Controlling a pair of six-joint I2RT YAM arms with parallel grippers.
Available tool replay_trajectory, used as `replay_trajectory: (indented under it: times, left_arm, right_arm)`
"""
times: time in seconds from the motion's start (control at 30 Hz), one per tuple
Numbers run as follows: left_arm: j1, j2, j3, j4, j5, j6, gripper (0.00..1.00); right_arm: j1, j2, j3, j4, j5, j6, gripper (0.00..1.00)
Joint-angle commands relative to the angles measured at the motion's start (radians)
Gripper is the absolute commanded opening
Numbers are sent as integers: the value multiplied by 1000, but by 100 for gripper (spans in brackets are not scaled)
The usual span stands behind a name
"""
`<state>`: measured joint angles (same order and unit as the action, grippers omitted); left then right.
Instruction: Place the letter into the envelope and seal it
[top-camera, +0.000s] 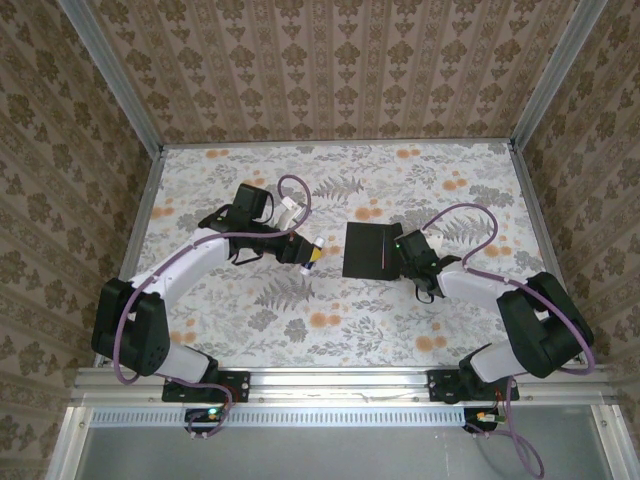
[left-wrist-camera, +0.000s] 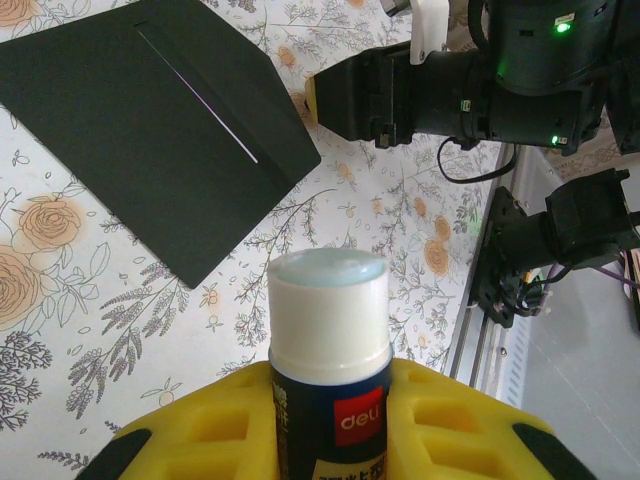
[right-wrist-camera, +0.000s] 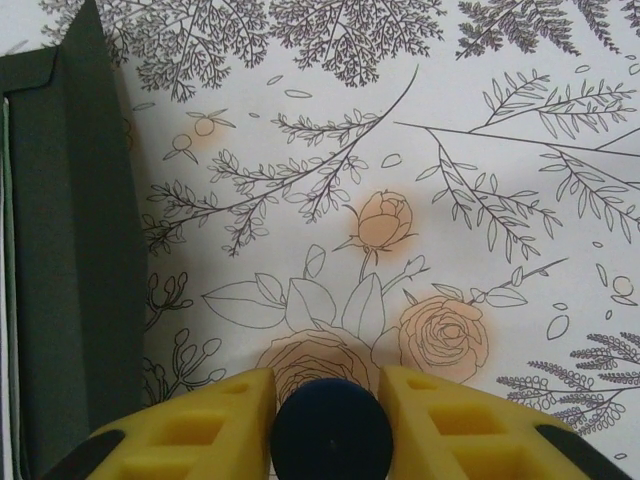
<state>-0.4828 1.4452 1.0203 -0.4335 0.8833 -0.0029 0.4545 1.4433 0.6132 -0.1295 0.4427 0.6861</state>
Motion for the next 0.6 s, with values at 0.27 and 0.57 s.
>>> replay_trajectory:
  times: [0.27,0.57]
  left_arm:
    - [7,-23,-12,3,36,18,0]
    - [11,-33,-4,31,34,-10,0]
  right_arm:
    - [18,16,-15,13,84,21,38]
    - [18,-127,8,-72,101,13,44]
